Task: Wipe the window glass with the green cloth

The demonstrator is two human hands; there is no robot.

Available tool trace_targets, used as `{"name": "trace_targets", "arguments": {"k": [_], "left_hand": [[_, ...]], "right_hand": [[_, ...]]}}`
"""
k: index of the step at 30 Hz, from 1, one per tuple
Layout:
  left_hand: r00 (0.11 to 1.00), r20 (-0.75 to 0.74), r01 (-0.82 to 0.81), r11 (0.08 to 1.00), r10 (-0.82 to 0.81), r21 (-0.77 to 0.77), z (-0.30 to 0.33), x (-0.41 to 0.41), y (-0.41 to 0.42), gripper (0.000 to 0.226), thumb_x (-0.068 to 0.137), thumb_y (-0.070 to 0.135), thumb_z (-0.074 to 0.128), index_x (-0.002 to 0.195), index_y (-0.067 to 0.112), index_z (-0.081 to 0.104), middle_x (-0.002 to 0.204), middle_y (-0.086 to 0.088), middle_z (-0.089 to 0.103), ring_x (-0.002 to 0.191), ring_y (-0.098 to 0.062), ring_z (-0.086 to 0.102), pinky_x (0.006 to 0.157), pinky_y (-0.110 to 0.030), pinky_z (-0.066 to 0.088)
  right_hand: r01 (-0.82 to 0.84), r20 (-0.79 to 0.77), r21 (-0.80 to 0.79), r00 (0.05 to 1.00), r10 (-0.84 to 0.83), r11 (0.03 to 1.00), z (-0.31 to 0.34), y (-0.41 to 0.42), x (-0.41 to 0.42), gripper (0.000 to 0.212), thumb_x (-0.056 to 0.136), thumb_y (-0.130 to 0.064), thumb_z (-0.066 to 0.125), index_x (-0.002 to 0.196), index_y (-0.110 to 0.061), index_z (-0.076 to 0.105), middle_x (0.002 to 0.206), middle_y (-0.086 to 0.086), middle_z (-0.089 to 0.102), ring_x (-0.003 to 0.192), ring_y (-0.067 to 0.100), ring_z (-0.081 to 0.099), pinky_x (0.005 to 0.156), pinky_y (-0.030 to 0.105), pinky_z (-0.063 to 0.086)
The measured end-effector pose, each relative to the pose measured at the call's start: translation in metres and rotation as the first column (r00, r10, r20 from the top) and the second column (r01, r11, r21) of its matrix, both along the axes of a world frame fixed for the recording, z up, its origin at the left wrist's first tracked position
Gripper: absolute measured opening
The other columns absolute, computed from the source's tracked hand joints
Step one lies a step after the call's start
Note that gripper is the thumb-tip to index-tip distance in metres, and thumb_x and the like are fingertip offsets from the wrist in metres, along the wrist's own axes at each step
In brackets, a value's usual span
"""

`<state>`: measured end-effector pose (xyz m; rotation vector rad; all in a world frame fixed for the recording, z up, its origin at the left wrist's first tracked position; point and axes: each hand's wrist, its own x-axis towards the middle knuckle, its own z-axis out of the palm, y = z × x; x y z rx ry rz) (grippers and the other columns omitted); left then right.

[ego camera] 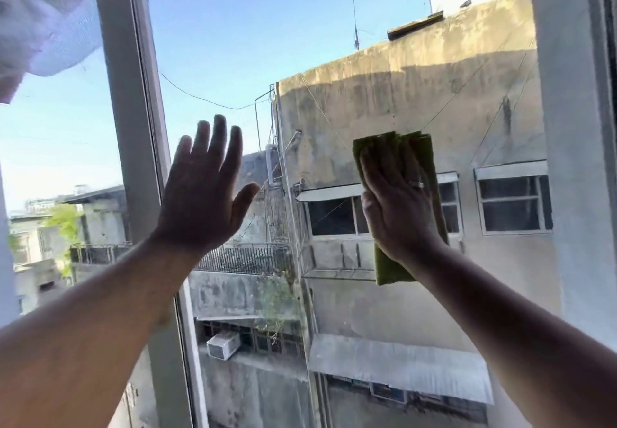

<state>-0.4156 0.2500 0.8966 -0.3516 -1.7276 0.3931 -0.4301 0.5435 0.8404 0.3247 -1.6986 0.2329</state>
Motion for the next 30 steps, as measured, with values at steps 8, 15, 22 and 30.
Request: {"name": "trace_targets", "arguments": {"k": [8, 15, 22, 30], "left_hand": [[0.999, -0.019, 0.048, 0.998, -0.048, 0.047, -0.004, -0.006, -0.008, 0.068, 0.104, 0.047, 0.025, 0.162, 0.016, 0.009, 0.17, -0.02, 0.006, 0.156, -0.039, 0.01, 0.126, -0.05, 0.012], [0.997, -0.037, 0.077, 0.996, -0.075, 0.045, -0.004, -0.01, -0.008, 0.066, 0.105, 0.048, 0.021, 0.162, 0.016, 0.01, 0.17, -0.02, 0.006, 0.157, -0.039, 0.009, 0.127, -0.05, 0.012], [0.993, -0.009, 0.115, 0.99, -0.115, 0.075, -0.004, -0.003, -0.007, 0.063, 0.105, 0.044, 0.024, 0.161, 0.017, 0.016, 0.169, -0.02, 0.01, 0.157, -0.037, 0.011, 0.127, -0.051, 0.015], [0.996, -0.001, 0.087, 0.994, -0.087, 0.07, -0.006, -0.002, -0.006, 0.063, 0.106, 0.044, 0.024, 0.162, 0.016, 0.016, 0.169, -0.019, 0.008, 0.157, -0.037, 0.008, 0.128, -0.049, 0.011]], "right_hand": [[0.037, -0.07, 0.802, 0.997, 0.032, 0.597, -0.053, -0.003, -0.003, 0.068, 0.097, -0.022, 0.047, 0.157, -0.033, 0.016, 0.164, -0.011, 0.022, 0.156, 0.013, 0.011, 0.129, 0.043, 0.008], [-0.189, -0.002, 0.312, 0.98, 0.2, 0.931, -0.052, -0.068, 0.002, 0.064, 0.091, -0.014, 0.062, 0.15, -0.029, 0.042, 0.156, -0.006, 0.044, 0.148, 0.023, 0.037, 0.125, 0.05, 0.022], [-0.049, -0.064, 0.618, 0.992, 0.112, 0.785, -0.031, -0.048, -0.005, 0.067, 0.091, -0.02, 0.063, 0.152, -0.034, 0.036, 0.156, -0.01, 0.045, 0.148, 0.018, 0.036, 0.123, 0.048, 0.028], [-0.069, -0.035, 0.369, 0.996, 0.088, 0.927, -0.08, -0.115, 0.001, 0.066, 0.093, -0.034, 0.048, 0.156, -0.033, 0.03, 0.166, -0.006, 0.026, 0.155, 0.023, 0.019, 0.126, 0.048, 0.015]]}}
